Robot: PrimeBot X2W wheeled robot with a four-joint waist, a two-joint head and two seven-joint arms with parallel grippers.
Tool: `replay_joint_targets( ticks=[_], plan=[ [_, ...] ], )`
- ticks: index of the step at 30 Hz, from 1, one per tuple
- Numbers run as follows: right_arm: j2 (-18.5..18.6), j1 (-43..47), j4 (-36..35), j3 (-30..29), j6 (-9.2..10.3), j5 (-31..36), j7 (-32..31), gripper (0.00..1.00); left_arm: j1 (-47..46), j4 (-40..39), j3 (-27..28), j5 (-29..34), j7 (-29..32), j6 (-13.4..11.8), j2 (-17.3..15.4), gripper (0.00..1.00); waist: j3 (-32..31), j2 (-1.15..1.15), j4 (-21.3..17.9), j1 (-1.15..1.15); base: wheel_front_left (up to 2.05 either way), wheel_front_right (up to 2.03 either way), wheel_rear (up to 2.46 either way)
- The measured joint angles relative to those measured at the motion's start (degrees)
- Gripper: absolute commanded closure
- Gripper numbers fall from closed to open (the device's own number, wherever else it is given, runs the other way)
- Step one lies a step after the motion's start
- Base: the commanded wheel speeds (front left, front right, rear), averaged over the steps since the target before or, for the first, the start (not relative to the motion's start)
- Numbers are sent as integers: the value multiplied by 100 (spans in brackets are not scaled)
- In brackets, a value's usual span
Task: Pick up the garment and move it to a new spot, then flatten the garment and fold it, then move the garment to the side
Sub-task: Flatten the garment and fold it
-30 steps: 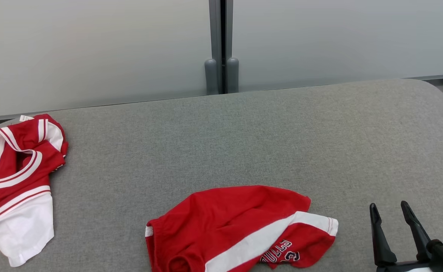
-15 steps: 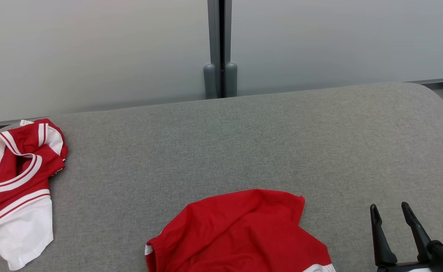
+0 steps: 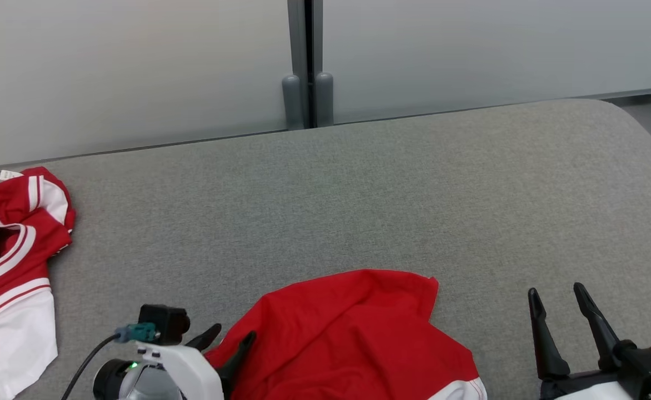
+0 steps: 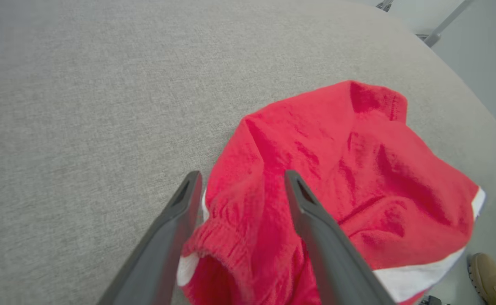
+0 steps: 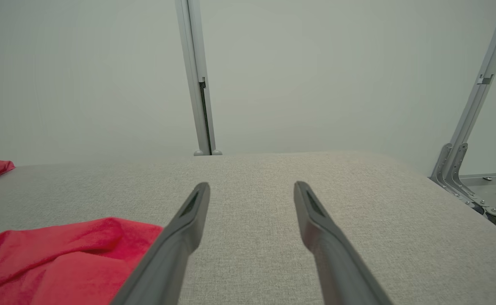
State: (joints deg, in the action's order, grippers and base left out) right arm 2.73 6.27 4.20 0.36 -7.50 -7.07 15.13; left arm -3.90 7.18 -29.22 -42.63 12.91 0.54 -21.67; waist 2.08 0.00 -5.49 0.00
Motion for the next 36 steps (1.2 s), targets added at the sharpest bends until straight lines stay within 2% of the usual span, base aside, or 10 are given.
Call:
replay_joint_targets(
  ticks=[3,7,8,9,13,17,23,27,32,36],
  plan=[
    [1,-116,1,23,0,13,0,0,-480,690,-190,134,148,114,151,0,96,0,-111,0,0,0,0],
    [1,-160,21,36,0,13,0,0,-877,1528,-353,-18,447,358,416,0,216,0,-283,0,0,0,0],
    [1,-164,31,31,0,12,1,0,-933,1690,-387,-100,504,420,481,60,236,0,-325,0,0,0,0],
    [1,-163,41,31,0,12,1,0,-998,1811,-392,-132,477,454,530,100,251,0,-367,0,0,0,0],
    [2,-158,48,-14,0,0,1,0,-1360,1957,-409,-68,-69,567,737,100,267,0,-523,0,0,0,0],
    [1,-98,52,-25,0,1,1,0,-1638,1717,-343,204,-730,438,920,100,189,0,-537,0,0,0,0],
    [2,-103,47,-48,0,41,1,0,-1920,1069,-259,617,-1417,9,1096,100,130,0,-515,0,0,0,0],
    [2,-146,25,15,0,58,0,0,-2159,1018,-98,877,-1856,-260,1095,100,194,0,-515,0,0,0,0],
    [1,-283,22,119,0,104,0,0,-2674,1813,190,980,-2365,-459,1141,100,369,0,-578,0,0,0,0],
    [0,-444,31,204,0,105,1,0,-3117,2793,360,1032,-2609,-435,1121,100,556,0,-698,0,0,0,0]
  ],
)
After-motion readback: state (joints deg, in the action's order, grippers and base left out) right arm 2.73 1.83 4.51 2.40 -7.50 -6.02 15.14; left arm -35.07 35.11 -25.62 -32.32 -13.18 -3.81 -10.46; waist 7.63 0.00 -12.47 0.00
